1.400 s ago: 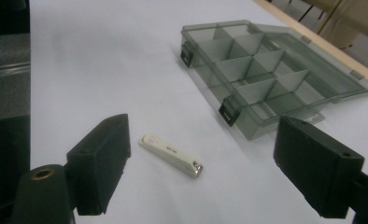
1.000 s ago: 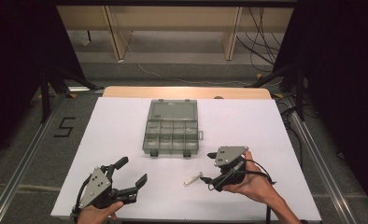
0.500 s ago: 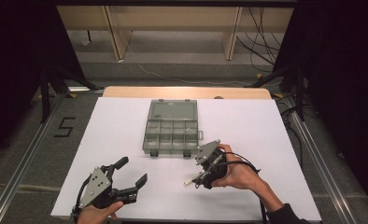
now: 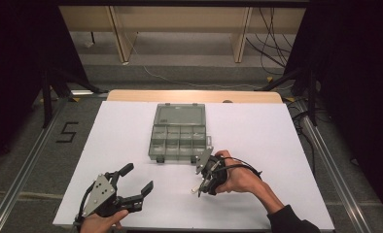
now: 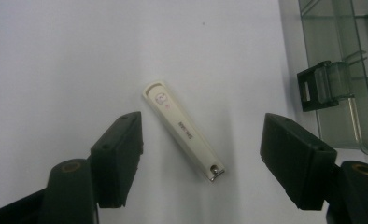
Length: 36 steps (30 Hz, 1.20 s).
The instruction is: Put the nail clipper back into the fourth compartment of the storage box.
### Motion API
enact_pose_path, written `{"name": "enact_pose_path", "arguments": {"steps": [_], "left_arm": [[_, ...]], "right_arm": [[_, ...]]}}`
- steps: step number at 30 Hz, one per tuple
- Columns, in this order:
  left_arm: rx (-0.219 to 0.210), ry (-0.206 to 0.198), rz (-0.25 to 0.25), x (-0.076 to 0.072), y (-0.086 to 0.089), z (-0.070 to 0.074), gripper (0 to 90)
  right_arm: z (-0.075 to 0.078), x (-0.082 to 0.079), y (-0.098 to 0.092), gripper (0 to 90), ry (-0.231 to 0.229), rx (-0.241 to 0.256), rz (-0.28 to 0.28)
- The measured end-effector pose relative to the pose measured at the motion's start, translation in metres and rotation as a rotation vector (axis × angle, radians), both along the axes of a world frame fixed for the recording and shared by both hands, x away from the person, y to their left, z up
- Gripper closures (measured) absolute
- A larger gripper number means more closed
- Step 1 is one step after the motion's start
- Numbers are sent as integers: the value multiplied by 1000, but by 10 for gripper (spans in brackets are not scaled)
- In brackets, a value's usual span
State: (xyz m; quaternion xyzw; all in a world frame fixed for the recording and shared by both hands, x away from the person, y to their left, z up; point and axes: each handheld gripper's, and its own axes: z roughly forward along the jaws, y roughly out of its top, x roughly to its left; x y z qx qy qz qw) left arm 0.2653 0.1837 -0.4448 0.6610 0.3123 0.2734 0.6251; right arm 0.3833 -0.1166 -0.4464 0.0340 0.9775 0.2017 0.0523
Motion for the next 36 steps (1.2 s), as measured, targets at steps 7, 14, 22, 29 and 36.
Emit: {"name": "enact_pose_path", "arguments": {"steps": [7,14,22,29,36], "left_arm": [[0,14,11,-1,1,1,155],[1,14,10,-1,1,1,155],[-1,13,9,-2,1,1,155],[0,13,8,-2,1,1,155],[-2,10,5,-2,1,1,155]], "right_arm": [[-5,3,8,387,0,-62,33],[-8,5,12,475,29,-95,50],[-13,7,15,559,61,-134,61],[-14,10,15,626,89,-139,56],[-13,7,19,711,86,-176,64]]}}
